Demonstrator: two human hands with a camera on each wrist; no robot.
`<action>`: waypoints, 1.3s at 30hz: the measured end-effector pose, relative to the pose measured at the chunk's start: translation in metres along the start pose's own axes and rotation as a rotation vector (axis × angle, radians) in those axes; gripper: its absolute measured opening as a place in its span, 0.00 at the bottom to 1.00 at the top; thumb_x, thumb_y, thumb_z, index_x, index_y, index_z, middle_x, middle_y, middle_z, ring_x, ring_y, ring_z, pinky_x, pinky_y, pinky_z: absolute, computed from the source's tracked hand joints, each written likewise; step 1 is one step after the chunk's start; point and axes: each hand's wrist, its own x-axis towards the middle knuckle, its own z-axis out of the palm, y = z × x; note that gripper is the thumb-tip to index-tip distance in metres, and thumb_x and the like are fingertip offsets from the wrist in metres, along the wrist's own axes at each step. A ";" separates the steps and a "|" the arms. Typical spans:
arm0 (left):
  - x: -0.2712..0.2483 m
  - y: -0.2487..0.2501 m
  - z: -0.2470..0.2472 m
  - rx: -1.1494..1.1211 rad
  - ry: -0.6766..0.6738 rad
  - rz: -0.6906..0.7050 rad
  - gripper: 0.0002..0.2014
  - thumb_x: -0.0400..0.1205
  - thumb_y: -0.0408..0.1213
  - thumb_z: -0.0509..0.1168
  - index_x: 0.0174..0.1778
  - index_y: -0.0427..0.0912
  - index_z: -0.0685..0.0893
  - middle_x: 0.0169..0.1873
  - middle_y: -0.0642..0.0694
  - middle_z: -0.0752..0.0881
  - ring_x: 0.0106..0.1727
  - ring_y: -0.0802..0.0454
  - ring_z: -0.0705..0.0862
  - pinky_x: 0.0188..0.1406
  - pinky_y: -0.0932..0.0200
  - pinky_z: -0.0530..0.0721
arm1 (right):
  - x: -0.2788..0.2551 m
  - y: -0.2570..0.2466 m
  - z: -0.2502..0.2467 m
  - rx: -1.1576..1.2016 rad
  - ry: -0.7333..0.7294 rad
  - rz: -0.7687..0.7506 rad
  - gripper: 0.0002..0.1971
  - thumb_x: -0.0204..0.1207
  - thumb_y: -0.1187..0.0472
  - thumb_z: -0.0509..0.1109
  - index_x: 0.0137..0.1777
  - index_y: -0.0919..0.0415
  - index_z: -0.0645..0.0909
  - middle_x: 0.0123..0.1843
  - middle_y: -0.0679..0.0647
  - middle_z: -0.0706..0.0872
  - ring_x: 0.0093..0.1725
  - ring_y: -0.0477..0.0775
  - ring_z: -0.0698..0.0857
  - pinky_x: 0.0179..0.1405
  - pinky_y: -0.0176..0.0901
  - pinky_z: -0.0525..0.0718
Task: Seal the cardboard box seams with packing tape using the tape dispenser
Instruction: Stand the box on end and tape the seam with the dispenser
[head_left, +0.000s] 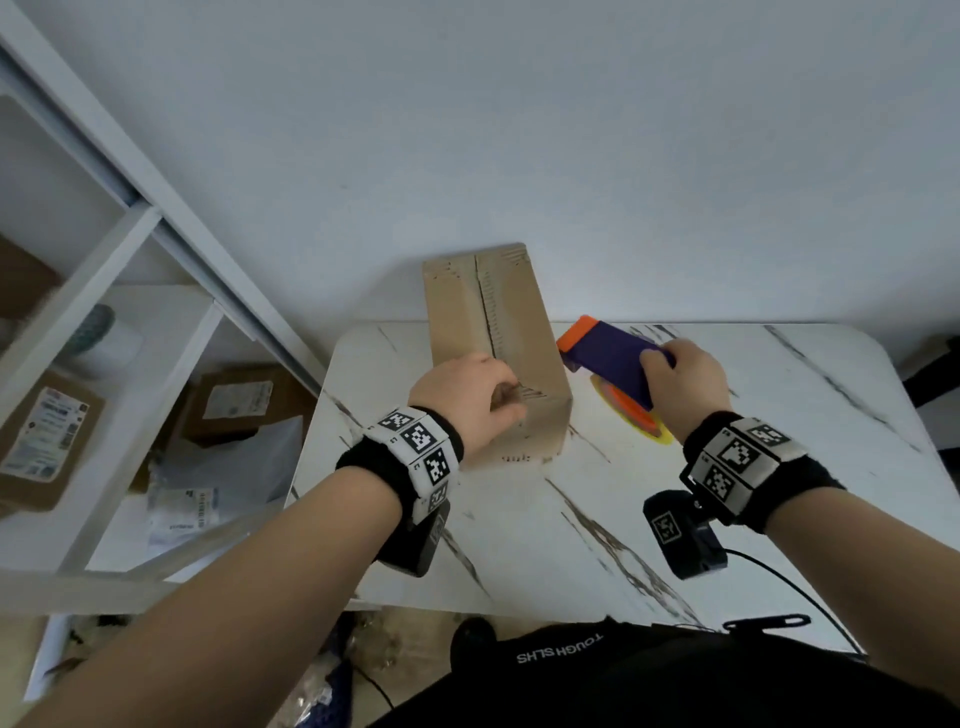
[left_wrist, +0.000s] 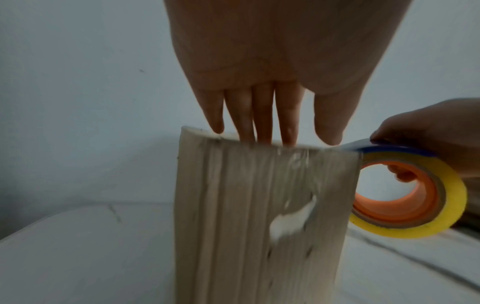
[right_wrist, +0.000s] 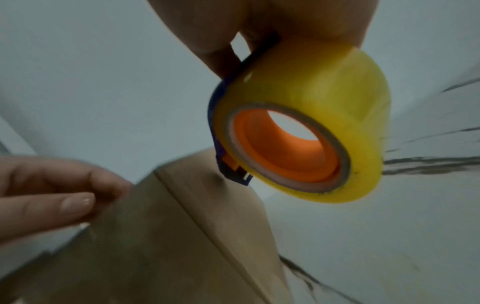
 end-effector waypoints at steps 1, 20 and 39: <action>0.002 0.002 -0.006 -0.001 0.002 0.004 0.20 0.81 0.53 0.61 0.67 0.51 0.78 0.59 0.50 0.82 0.58 0.50 0.81 0.53 0.56 0.78 | 0.000 -0.006 -0.005 0.042 0.050 0.011 0.14 0.80 0.59 0.59 0.36 0.67 0.74 0.33 0.61 0.76 0.37 0.60 0.73 0.31 0.46 0.64; -0.008 -0.033 -0.081 -1.239 -0.083 -0.281 0.10 0.84 0.24 0.53 0.47 0.40 0.78 0.38 0.45 0.83 0.35 0.56 0.83 0.28 0.68 0.86 | -0.047 -0.107 -0.028 0.349 0.115 -0.324 0.20 0.71 0.51 0.74 0.27 0.65 0.78 0.25 0.54 0.75 0.27 0.47 0.73 0.29 0.37 0.69; -0.043 -0.096 -0.040 -1.193 0.181 -0.561 0.09 0.82 0.32 0.65 0.35 0.41 0.81 0.18 0.52 0.85 0.19 0.65 0.82 0.16 0.75 0.75 | -0.048 -0.096 -0.038 0.020 -0.132 -0.300 0.19 0.65 0.47 0.79 0.27 0.62 0.80 0.25 0.53 0.76 0.28 0.50 0.75 0.29 0.41 0.70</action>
